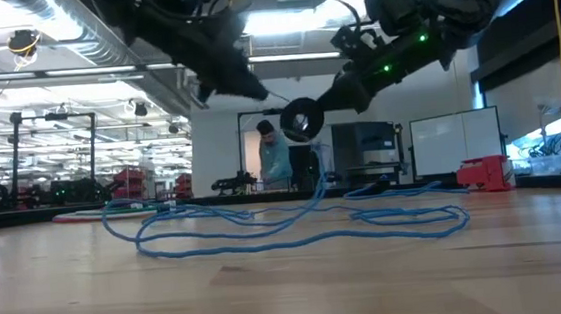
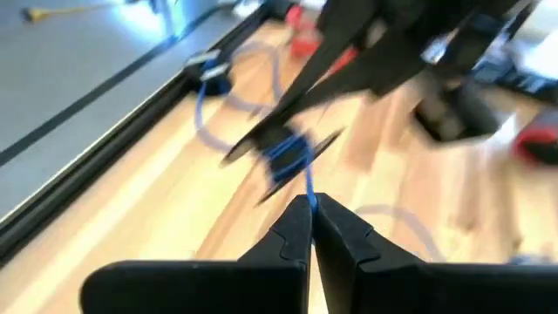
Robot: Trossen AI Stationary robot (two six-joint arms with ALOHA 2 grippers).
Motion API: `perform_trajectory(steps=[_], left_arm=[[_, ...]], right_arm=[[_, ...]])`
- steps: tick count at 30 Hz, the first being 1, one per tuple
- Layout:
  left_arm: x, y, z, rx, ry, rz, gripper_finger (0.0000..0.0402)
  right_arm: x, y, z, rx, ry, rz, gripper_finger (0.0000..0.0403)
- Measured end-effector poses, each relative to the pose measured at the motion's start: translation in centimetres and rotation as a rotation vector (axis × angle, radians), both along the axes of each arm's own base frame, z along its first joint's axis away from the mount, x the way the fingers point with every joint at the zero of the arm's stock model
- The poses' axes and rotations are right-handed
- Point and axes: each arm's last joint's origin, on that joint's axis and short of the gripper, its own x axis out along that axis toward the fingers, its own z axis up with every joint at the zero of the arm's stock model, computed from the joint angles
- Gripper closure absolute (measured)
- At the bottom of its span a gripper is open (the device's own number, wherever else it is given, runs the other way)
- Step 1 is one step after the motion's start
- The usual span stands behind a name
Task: Coil cords
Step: Coil the blue wire onto the spool
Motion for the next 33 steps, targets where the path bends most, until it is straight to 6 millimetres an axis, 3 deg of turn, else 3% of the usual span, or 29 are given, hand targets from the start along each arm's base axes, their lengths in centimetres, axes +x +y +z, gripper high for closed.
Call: perform_trajectory(steps=[5,10,18,24,33], left_arm=[[-0.3,0.6,-1.7,0.004,0.099,0.011,0.04],[0.7,0.7,-3.5,0.026,0.096,-0.014,0.0399],[3.1,0.4,-4.8,0.11,-0.014,-0.068,0.0393],[3.2,0.5,-6.0,0.121,0.039,-0.076,0.0381],[3.2,0.3,-5.9,0.09,0.034,-0.074,0.0293]], right_arm=[[-0.6,0.5,1.4,0.081,-0.059,0.066,0.04],[-1.4,1.0,3.1,0.159,-0.131,0.125,0.04],[-2.6,1.2,5.4,0.161,-0.217,0.124,0.04],[-3.6,1.3,7.3,0.124,-0.288,0.119,0.04],[-4.8,1.4,8.5,0.078,-0.302,0.075,0.04]])
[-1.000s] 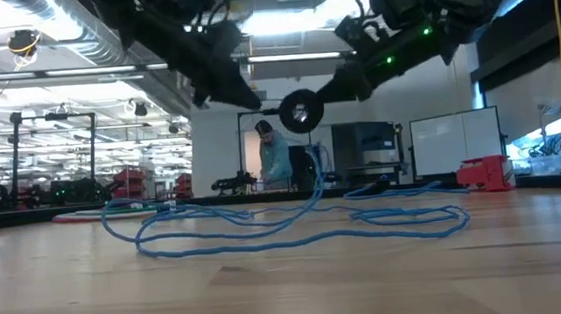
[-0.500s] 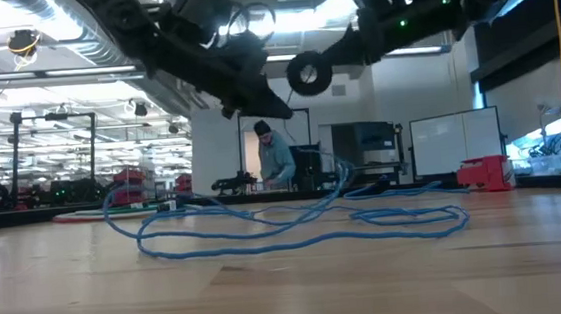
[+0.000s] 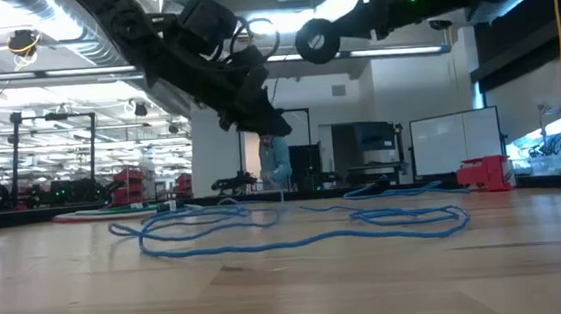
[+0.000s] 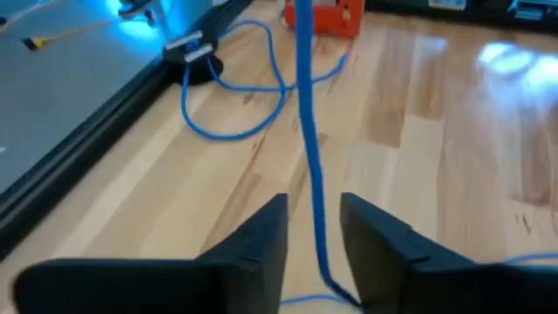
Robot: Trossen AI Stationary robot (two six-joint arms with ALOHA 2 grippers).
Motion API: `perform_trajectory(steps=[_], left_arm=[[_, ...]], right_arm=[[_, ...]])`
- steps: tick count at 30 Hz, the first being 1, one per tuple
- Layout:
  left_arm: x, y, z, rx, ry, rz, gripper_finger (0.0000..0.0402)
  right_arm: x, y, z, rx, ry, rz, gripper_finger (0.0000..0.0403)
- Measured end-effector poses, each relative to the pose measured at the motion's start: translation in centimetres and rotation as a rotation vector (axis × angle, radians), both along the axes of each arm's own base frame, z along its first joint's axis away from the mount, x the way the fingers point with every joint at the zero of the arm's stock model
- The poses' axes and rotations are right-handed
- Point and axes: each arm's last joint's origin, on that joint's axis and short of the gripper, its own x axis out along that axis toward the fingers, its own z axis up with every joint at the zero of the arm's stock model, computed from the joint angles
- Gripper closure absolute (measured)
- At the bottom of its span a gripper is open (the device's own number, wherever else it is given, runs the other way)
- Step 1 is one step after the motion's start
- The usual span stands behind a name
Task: Coil cords
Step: Coil the blue wire onto the spool
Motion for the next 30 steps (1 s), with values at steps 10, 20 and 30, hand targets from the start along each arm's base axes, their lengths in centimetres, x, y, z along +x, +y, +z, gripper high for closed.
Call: perform_trajectory(steps=[10,20,30], left_arm=[[-1.5,-1.2,3.2,-0.061,-0.047,-0.084,0.0244],[-1.8,-0.9,5.4,0.047,-0.162,-0.062,0.0243],[-1.5,-1.3,5.1,0.064,-0.157,-0.086,0.0243]], right_arm=[[-1.0,0.2,0.2,-0.009,0.067,-0.035,0.04],[0.5,-0.4,-1.4,0.042,0.078,0.029,0.04],[1.8,-0.7,-3.1,0.075,0.095,0.086,0.04]])
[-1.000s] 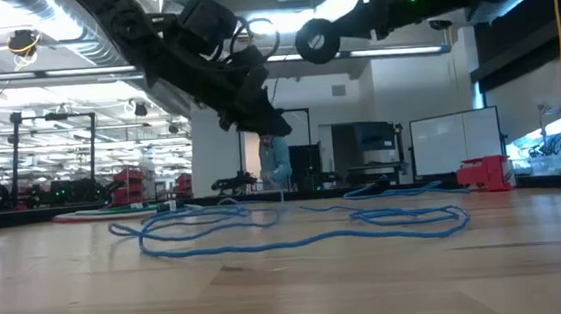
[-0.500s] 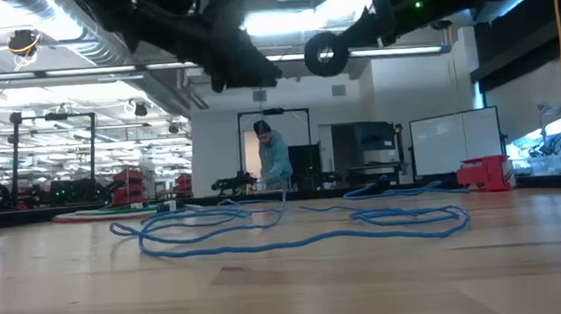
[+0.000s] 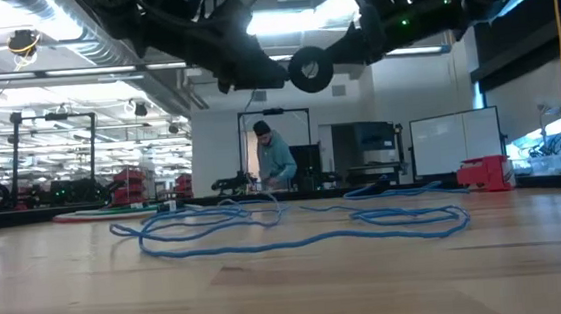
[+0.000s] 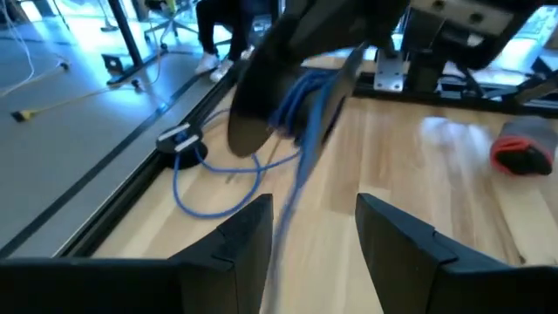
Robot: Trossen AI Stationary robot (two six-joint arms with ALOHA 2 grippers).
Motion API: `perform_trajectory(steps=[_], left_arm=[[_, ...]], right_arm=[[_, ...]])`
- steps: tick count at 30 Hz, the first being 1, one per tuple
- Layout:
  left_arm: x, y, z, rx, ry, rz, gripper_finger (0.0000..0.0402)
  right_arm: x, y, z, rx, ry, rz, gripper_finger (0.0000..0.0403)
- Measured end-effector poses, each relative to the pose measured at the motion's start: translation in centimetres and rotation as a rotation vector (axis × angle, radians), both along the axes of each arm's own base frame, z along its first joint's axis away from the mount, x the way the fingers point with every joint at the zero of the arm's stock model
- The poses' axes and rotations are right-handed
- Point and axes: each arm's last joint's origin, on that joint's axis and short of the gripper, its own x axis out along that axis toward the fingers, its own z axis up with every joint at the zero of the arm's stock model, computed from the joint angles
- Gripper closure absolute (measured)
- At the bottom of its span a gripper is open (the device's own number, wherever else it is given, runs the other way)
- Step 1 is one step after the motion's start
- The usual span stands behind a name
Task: Coil cords
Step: Coil the blue wire onto the spool
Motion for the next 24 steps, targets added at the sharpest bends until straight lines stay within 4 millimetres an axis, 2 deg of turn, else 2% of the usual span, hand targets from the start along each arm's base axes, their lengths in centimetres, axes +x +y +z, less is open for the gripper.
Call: perform_trajectory(steps=[5,9,11,15,17,20,24], left_arm=[[-0.4,-0.1,-1.0,-0.05,0.102,0.008,0.0243],[-0.7,0.0,-1.5,-0.08,0.165,0.022,0.0243],[-1.0,0.1,-1.1,-0.085,0.197,0.027,0.0243],[-1.5,0.2,1.3,-0.067,0.153,0.034,0.0243],[-1.7,0.2,1.8,-0.061,0.13,0.034,0.0243],[-1.8,0.3,1.9,-0.061,0.123,0.038,0.0243],[-1.1,0.5,0.3,-0.061,0.1,0.041,0.0243]], right_arm=[[-0.1,-0.1,0.2,-0.005,-0.007,-0.008,0.04],[-0.8,-0.2,1.6,-0.033,-0.045,-0.032,0.04],[-1.3,0.0,2.2,-0.048,-0.023,-0.041,0.04],[-2.1,0.2,3.6,-0.094,-0.015,-0.071,0.04],[-2.5,0.1,3.8,-0.105,-0.011,-0.097,0.04],[-2.8,0.0,3.8,-0.099,0.004,-0.105,0.04],[-2.7,0.0,3.5,-0.094,0.016,-0.101,0.04]])
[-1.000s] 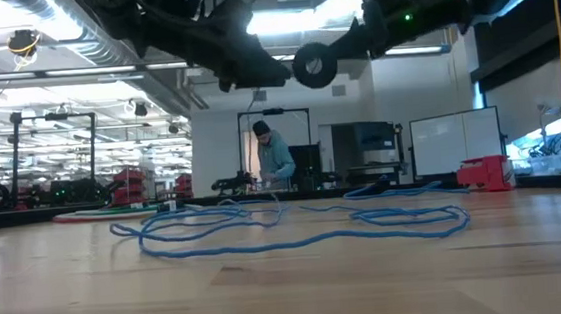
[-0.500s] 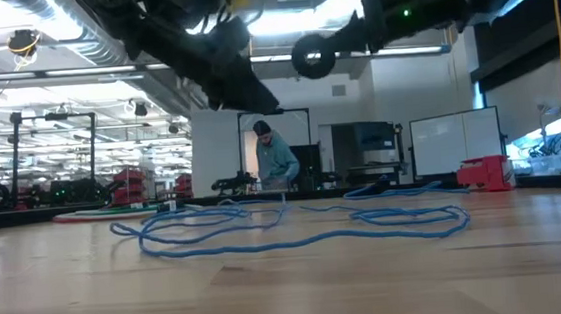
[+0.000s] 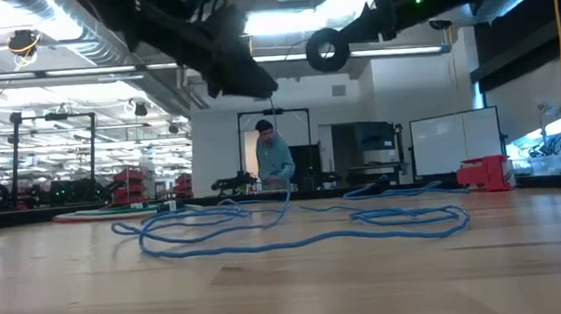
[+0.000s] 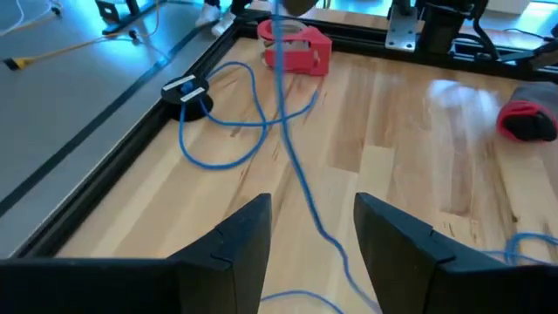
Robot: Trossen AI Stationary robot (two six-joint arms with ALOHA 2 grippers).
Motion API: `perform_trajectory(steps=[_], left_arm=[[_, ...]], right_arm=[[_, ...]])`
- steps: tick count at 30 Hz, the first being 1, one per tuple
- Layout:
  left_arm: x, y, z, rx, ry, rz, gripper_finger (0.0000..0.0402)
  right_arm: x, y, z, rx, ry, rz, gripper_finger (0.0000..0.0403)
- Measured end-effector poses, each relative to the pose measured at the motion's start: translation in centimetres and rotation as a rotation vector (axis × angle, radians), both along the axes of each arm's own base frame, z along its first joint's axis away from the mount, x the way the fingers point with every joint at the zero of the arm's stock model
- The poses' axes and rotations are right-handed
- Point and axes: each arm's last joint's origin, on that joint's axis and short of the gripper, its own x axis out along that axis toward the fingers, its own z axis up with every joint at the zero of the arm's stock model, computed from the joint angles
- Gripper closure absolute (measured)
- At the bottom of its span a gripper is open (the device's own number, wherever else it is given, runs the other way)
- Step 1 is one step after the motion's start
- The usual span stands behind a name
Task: Coil cords
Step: Coil the blue wire onto the spool
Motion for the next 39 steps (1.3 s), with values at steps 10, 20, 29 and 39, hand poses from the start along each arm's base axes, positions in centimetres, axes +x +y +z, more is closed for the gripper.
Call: perform_trajectory(steps=[10,20,29,39], left_arm=[[0.2,0.3,-1.0,-0.008,0.02,0.009,0.0298],[1.0,0.4,-2.5,0.032,0.081,0.028,0.0393],[2.4,0.6,-3.8,0.022,0.014,0.079,0.0399],[3.4,-0.5,-5.0,0.031,0.022,0.116,0.04]], right_arm=[[0.0,0.1,-0.1,0.001,-0.003,0.007,0.04],[0.0,0.1,-0.1,0.006,-0.007,0.007,0.04],[0.4,-0.1,0.4,0.065,-0.106,-0.001,0.04],[2.5,-1.1,-1.3,0.089,-0.155,-0.048,0.04]])
